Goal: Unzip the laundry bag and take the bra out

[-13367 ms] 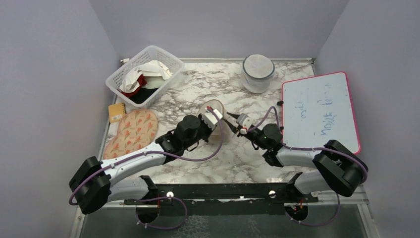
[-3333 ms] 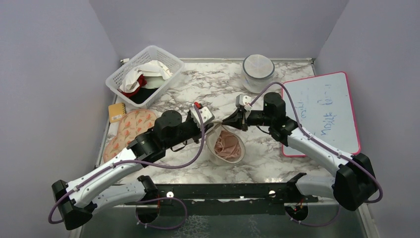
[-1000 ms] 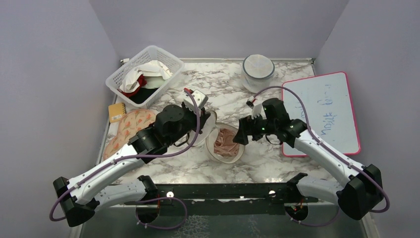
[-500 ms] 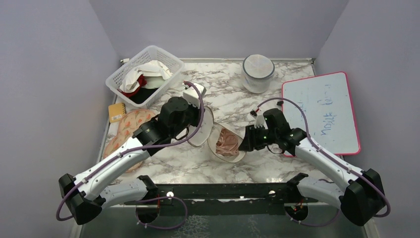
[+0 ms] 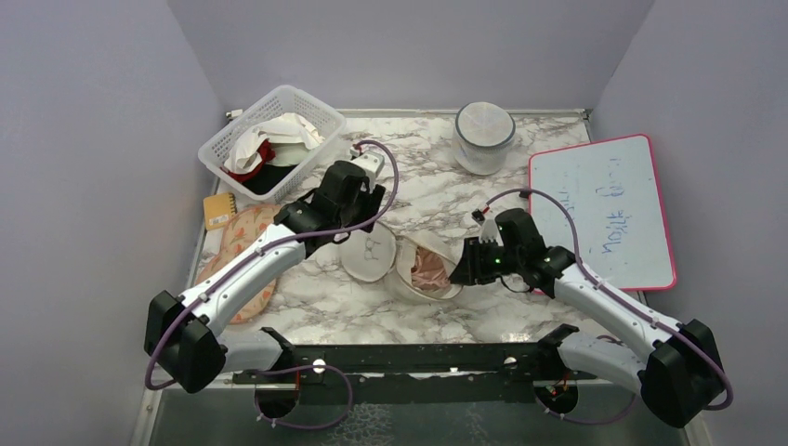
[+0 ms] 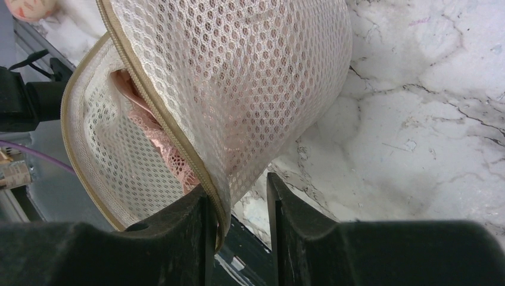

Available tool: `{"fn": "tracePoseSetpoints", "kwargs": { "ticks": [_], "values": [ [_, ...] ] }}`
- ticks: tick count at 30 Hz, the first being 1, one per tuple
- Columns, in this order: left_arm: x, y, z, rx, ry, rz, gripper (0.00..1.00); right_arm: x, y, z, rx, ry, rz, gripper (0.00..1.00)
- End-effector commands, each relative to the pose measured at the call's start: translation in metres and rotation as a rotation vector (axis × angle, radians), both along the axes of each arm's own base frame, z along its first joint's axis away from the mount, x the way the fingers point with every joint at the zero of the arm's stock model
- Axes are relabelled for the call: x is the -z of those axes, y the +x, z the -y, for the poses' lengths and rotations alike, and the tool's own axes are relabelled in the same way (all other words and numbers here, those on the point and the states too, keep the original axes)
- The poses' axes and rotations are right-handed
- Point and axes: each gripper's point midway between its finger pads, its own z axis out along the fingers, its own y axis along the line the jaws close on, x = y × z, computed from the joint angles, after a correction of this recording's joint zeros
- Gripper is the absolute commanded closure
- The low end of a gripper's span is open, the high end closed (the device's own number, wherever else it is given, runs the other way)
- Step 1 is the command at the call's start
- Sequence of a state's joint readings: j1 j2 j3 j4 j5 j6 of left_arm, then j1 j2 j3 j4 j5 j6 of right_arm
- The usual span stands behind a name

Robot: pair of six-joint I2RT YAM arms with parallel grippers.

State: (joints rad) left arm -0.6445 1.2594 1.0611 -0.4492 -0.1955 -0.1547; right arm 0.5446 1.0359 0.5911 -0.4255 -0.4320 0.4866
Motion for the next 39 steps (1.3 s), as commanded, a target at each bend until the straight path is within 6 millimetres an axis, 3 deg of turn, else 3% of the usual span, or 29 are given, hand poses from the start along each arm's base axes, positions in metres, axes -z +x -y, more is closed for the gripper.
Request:
{"fn": "tracePoseSetpoints", "kwargs": {
  "ticks": [1, 5, 7, 10, 16, 22, 27, 31, 35, 39],
  "values": [
    [-0.051, -0.016, 0.009, 0.053, -0.138, 0.049, 0.44, -0.012, 0.004, -0.008, -0.012, 0.052, 0.042, 0.67],
    [-0.075, -0.044, 0.042, 0.255, -0.323, 0.062, 0.42, -0.012, 0.005, -0.010, -0.021, 0.061, 0.048, 0.68],
    [-0.077, -0.061, 0.060, 0.384, -0.391, 0.072, 0.42, -0.011, 0.006, -0.010, -0.023, 0.062, 0.050, 0.68],
    [-0.072, -0.087, 0.083, 0.553, -0.423, 0.104, 0.45, -0.013, 0.007, -0.012, -0.029, 0.070, 0.052, 0.69],
    [-0.056, -0.135, 0.123, 0.854, -0.318, 0.218, 0.47, -0.017, 0.006, -0.011, -0.028, 0.072, 0.061, 0.69],
    [-0.021, -0.143, 0.146, 0.951, -0.214, 0.173, 0.51, -0.018, 0.004, -0.012, -0.033, 0.074, 0.055, 0.69],
    [0.009, -0.140, 0.157, 0.952, -0.172, 0.098, 0.55, -0.022, 0.004, -0.008, -0.026, 0.062, 0.071, 0.61],
    [0.020, -0.140, 0.160, 0.955, -0.164, 0.078, 0.56, -0.021, 0.002, -0.004, -0.017, 0.046, 0.073, 0.53],
    [0.028, -0.142, 0.164, 0.964, -0.164, 0.061, 0.56, -0.022, -0.001, -0.002, -0.009, 0.052, 0.072, 0.53],
    [0.038, -0.144, 0.168, 0.974, -0.149, 0.036, 0.58, -0.021, -0.002, -0.002, -0.009, 0.055, 0.071, 0.60]
  ]
}}
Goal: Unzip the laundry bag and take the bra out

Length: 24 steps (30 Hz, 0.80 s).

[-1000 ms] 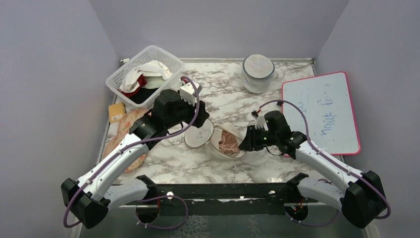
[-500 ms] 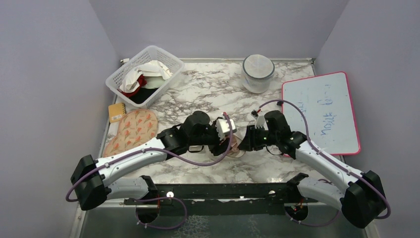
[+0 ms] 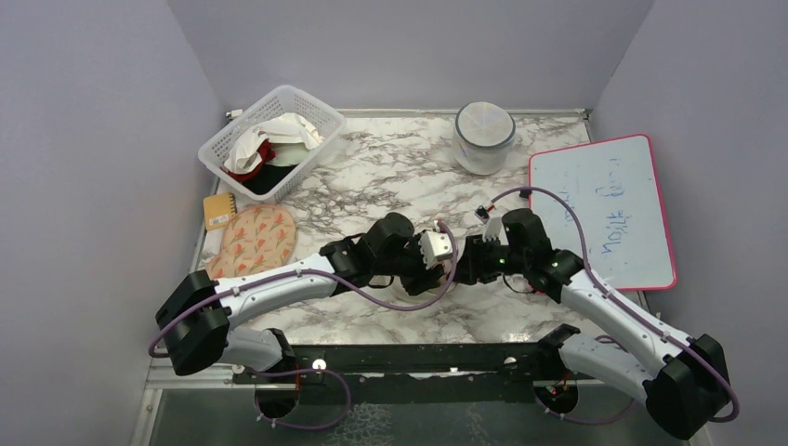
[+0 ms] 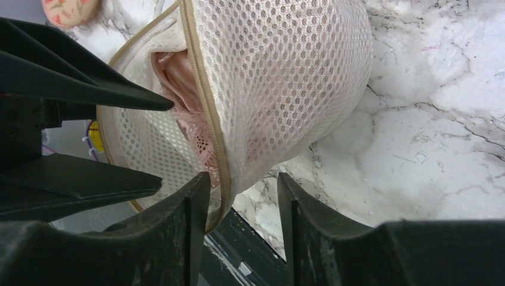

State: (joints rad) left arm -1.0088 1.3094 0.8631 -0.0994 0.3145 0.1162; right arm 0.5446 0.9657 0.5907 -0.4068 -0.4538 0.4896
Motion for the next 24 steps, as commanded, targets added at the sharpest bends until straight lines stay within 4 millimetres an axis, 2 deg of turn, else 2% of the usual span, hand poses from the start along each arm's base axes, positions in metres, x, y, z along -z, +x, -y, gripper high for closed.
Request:
{"fn": "tracePoseSetpoints", "kwargs": {
  "ticks": [1, 9, 13, 19, 24],
  "values": [
    [0.003, -0.003, 0.013, 0.043, -0.008, 0.004, 0.59, 0.000, -0.003, 0.002, 0.004, -0.003, 0.003, 0.63],
    [0.032, -0.004, 0.016, 0.027, 0.053, -0.008, 0.59, -0.002, -0.004, 0.002, -0.004, 0.004, 0.008, 0.77],
    [0.040, 0.010, 0.017, -0.044, 0.077, 0.017, 0.69, -0.001, -0.005, 0.000, -0.013, 0.009, 0.006, 0.85],
    [0.043, 0.018, 0.020, -0.071, 0.076, 0.032, 0.72, 0.005, -0.008, 0.001, -0.015, 0.009, -0.009, 0.89],
    [0.033, 0.021, 0.025, -0.082, 0.044, 0.040, 0.88, 0.008, -0.008, 0.001, -0.013, 0.006, -0.016, 0.92]
  ]
}}
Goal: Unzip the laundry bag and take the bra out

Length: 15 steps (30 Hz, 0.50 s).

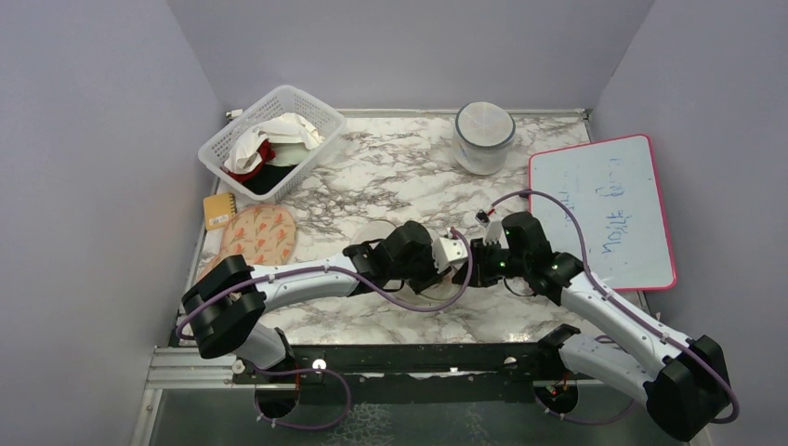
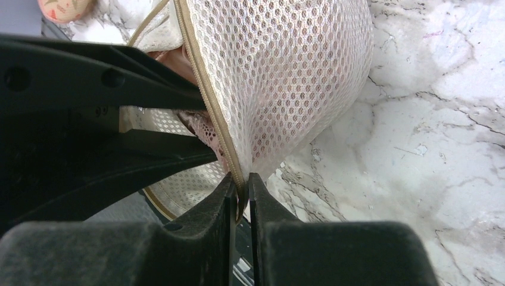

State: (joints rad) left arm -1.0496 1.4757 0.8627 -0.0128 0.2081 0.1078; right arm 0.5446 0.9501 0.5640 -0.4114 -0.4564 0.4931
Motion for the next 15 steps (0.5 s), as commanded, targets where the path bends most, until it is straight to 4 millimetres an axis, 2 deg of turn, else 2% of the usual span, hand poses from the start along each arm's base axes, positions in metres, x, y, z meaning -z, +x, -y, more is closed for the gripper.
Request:
{"fn": "tracePoseSetpoints", "kwargs": {
  "ticks": [1, 3, 10, 15],
  "values": [
    [-0.019, 0.009, 0.010, -0.030, -0.061, 0.041, 0.92, 0.002, -0.002, -0.002, -0.014, 0.010, -0.001, 0.93],
    [-0.027, 0.008, 0.010, -0.026, -0.078, 0.046, 1.00, 0.003, -0.002, -0.002, -0.011, 0.009, -0.002, 0.95],
    [-0.061, 0.003, -0.002, -0.043, -0.156, 0.083, 1.00, 0.005, -0.001, 0.000, 0.002, 0.003, 0.001, 0.97],
    [-0.102, -0.004, -0.013, -0.075, -0.292, 0.110, 1.00, 0.006, 0.000, 0.000, 0.005, 0.001, 0.000, 0.99]
  ]
}}
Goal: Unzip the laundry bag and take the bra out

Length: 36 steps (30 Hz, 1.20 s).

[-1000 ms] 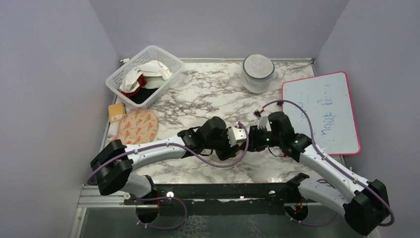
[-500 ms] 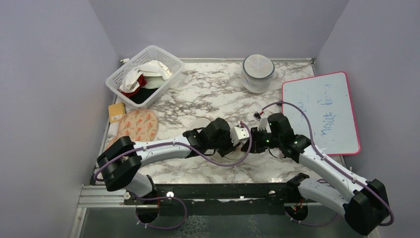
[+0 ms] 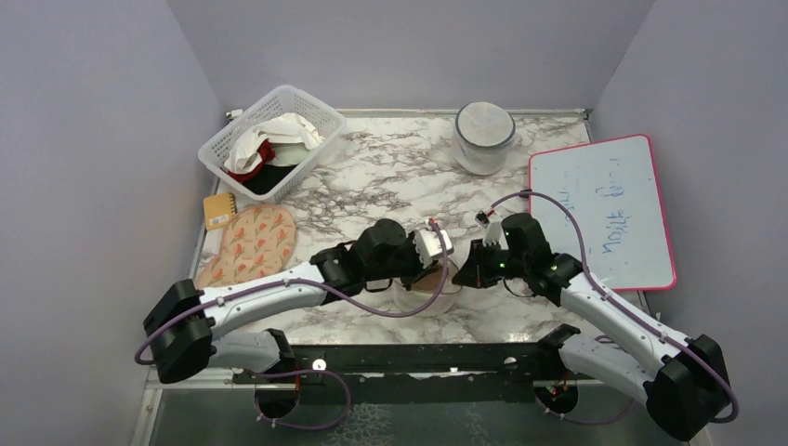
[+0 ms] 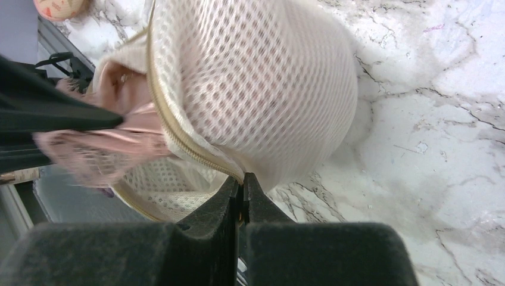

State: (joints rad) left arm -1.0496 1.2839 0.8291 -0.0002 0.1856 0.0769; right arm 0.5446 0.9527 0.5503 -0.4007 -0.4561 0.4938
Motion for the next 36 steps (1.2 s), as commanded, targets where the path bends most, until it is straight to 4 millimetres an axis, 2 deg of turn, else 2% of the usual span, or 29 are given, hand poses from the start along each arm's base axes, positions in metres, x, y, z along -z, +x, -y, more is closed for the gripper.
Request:
{"fn": "tracePoseSetpoints", "kwargs": {
  "ticks": [1, 7, 19, 28, 31, 35, 36],
  "values": [
    [-0.051, -0.003, -0.006, -0.046, -0.177, 0.044, 1.00, 0.002, 0.001, -0.001, 0.005, 0.005, 0.006, 0.99],
    [-0.111, -0.008, -0.020, -0.089, -0.371, 0.085, 1.00, 0.005, 0.001, -0.002, 0.001, 0.006, 0.001, 0.99],
    [-0.206, -0.010, -0.051, -0.202, -0.654, 0.104, 1.00, 0.004, 0.002, -0.001, 0.008, 0.004, 0.005, 0.99],
    [-0.259, -0.012, -0.066, -0.226, -0.726, 0.138, 1.00, 0.003, 0.003, -0.003, 0.002, 0.007, 0.006, 0.99],
    [-0.268, -0.003, -0.072, -0.264, -0.701, 0.205, 1.00, 0.004, 0.004, -0.003, 0.002, 0.006, 0.007, 0.99],
    [-0.272, 0.026, -0.090, -0.431, -0.604, 0.300, 1.00, 0.002, 0.004, -0.003, 0.000, 0.009, 0.011, 0.99],
    [-0.278, 0.035, -0.098, -0.486, -0.584, 0.342, 1.00, 0.003, 0.003, -0.003, 0.000, 0.007, 0.009, 0.99]
  ]
}}
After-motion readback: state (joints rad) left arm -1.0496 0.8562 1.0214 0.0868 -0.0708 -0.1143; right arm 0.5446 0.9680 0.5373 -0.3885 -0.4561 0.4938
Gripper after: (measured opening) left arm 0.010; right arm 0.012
